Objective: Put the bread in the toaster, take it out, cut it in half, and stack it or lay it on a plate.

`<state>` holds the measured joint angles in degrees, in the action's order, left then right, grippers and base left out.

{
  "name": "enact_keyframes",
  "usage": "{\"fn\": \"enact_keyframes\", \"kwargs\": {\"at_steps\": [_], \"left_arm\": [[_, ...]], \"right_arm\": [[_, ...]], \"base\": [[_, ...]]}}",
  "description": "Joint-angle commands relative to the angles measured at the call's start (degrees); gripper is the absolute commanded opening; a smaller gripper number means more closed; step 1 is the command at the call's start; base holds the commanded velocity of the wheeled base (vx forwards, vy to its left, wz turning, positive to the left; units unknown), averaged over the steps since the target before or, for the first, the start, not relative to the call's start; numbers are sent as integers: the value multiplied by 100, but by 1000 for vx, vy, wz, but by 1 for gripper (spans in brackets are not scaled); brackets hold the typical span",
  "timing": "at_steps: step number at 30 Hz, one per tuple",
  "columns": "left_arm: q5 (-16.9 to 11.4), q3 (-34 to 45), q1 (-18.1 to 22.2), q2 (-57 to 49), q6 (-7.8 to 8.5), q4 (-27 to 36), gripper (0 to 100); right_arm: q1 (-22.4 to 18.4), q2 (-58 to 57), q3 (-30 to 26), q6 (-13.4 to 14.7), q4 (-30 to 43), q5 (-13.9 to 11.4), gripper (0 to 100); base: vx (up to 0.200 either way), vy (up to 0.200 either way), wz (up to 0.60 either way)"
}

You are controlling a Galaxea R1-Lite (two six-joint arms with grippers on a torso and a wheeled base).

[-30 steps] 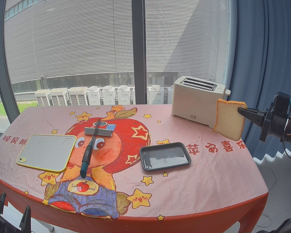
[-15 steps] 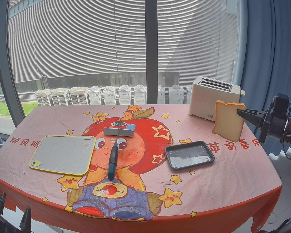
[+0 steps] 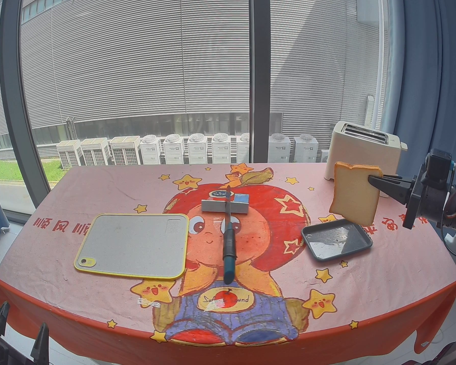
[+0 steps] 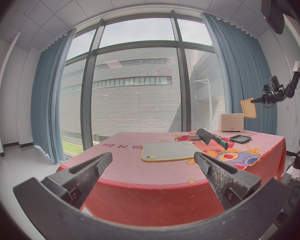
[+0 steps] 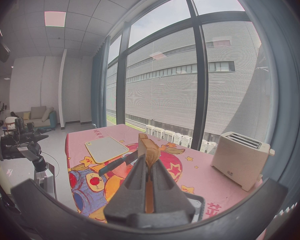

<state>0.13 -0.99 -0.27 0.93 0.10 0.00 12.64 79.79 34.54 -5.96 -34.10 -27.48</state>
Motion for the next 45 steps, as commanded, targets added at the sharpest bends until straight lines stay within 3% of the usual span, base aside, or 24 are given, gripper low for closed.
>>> {"fn": "enact_keyframes", "kwargs": {"at_steps": [1, 22, 33, 45], "left_arm": [[4, 99, 0, -93, -1, 0, 100], [4, 99, 0, -93, -1, 0, 100], [4, 99, 0, -93, -1, 0, 100], [4, 99, -8, -93, -1, -9, 100]], "right_arm": [[10, 11, -8, -2, -9, -3, 0], [212, -7, -96, 7, -9, 6, 0], [335, 37, -140, 16, 0, 155, 0], [538, 230, -166, 95, -9, 243, 0]], "base": [[0, 200, 0], [0, 200, 0], [0, 200, 0], [0, 0, 0]]}}
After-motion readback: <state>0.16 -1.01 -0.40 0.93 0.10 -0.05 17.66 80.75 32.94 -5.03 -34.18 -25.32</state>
